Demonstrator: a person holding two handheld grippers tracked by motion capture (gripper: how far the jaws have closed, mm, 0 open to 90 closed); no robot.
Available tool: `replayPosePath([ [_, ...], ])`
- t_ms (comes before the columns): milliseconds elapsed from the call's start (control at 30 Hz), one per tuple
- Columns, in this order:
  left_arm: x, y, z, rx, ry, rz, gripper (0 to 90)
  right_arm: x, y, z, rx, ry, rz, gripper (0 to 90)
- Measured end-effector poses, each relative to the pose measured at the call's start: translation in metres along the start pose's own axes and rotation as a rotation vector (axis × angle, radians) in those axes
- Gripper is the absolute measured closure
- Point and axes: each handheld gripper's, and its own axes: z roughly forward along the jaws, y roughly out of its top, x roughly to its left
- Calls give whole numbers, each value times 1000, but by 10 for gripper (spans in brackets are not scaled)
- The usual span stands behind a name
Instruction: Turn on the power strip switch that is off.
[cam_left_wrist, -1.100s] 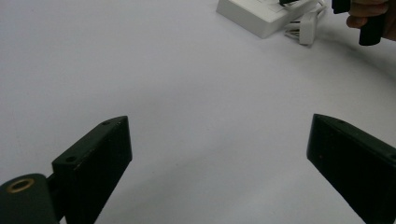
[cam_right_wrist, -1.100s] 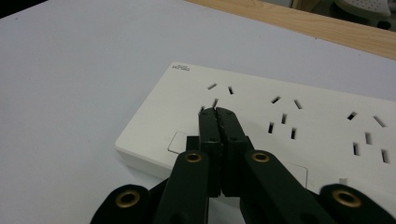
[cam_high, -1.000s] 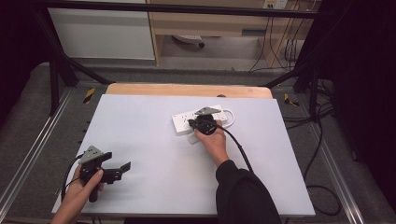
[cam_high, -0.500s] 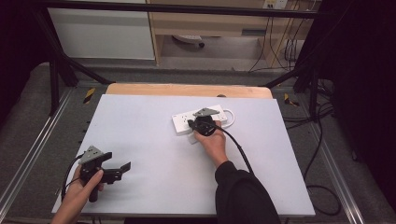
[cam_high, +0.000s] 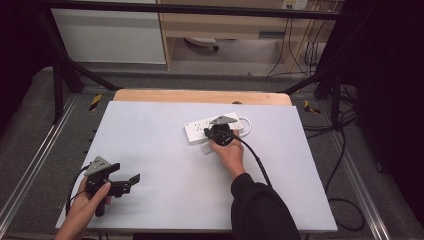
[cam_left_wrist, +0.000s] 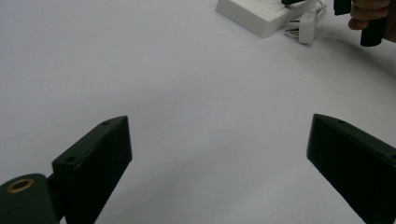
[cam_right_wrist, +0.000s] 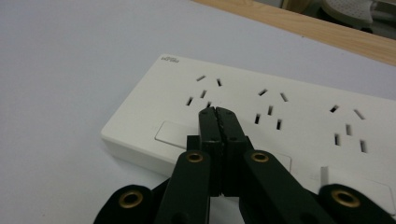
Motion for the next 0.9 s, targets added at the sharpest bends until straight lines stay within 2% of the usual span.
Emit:
replayPosePath([
  [133,0,0,0,0,0,0,68,0,0,-1,5,7,-14,900],
  [333,0,0,0,-1,-1,-1,68,-2,0,-1,5,22,10,900],
  [533,1,0,0,-2,0,-1,67,-2,1,0,2,18,22,900],
  [900,0,0,0,-3,0,-1,68,1,2,0,-13,33,22,900],
])
